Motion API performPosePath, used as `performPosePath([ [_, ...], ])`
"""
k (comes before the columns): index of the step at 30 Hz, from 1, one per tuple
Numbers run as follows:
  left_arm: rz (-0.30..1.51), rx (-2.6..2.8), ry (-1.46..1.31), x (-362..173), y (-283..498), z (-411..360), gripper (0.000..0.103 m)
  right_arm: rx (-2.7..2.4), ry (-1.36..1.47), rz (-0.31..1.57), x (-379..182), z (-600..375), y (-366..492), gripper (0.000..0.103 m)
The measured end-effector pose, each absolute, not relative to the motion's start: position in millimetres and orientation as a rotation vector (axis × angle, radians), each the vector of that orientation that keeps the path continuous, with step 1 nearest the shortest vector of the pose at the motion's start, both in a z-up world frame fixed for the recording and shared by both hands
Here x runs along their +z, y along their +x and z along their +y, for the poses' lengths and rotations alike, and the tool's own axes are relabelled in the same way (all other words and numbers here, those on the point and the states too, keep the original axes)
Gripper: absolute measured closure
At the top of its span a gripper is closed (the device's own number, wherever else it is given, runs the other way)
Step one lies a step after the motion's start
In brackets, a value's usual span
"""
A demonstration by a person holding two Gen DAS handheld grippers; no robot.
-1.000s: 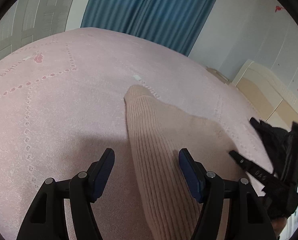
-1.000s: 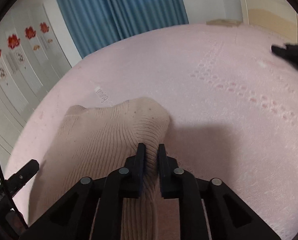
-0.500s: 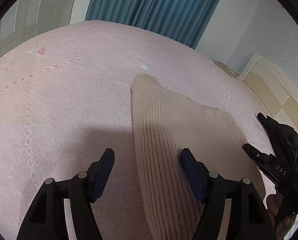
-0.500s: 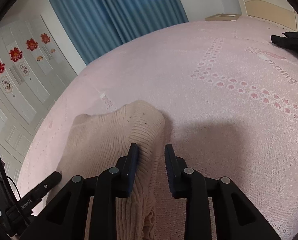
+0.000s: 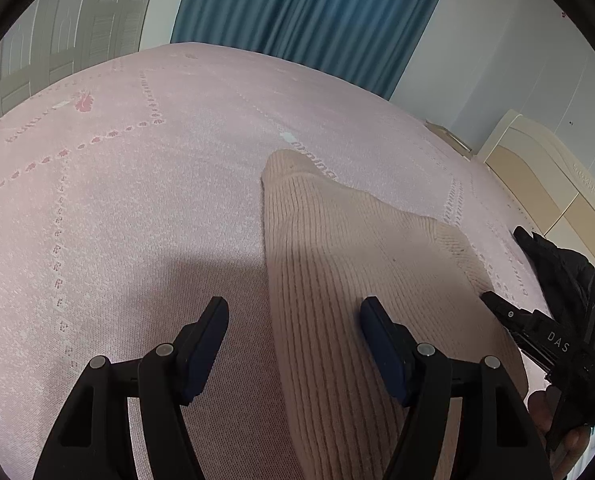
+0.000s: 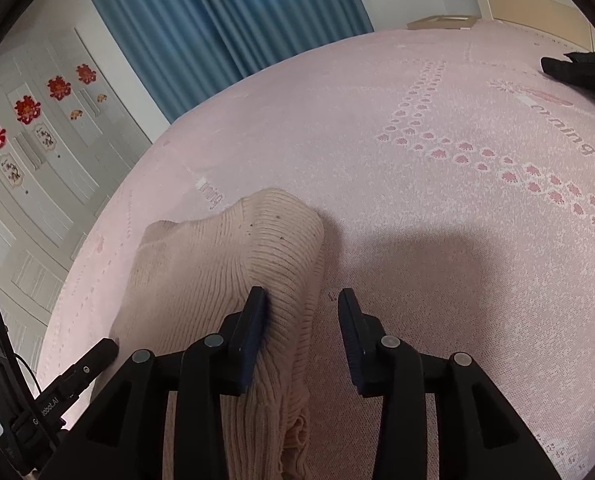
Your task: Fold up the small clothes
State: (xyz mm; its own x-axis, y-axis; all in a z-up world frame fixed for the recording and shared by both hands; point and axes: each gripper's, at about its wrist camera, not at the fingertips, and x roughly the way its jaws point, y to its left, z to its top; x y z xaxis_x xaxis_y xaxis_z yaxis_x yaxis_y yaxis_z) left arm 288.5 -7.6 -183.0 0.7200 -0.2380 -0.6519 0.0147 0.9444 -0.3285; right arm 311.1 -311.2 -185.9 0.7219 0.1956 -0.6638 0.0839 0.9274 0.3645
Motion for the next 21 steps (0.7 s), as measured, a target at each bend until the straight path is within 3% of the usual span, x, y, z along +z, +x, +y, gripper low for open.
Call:
performPosePath([
  [9,0.742,-0.143,-0.310,-182.1,279.4,-8.0,0.036,0.074,0.342,0.778,-178.6,-314.4,299.8,0.062],
  [21,0.715,-0.143,-0.294,-177.3,244.6,-9.8,0.037,0.231,0.525,0.836,-190.2,-330.5,268.3,0.061],
])
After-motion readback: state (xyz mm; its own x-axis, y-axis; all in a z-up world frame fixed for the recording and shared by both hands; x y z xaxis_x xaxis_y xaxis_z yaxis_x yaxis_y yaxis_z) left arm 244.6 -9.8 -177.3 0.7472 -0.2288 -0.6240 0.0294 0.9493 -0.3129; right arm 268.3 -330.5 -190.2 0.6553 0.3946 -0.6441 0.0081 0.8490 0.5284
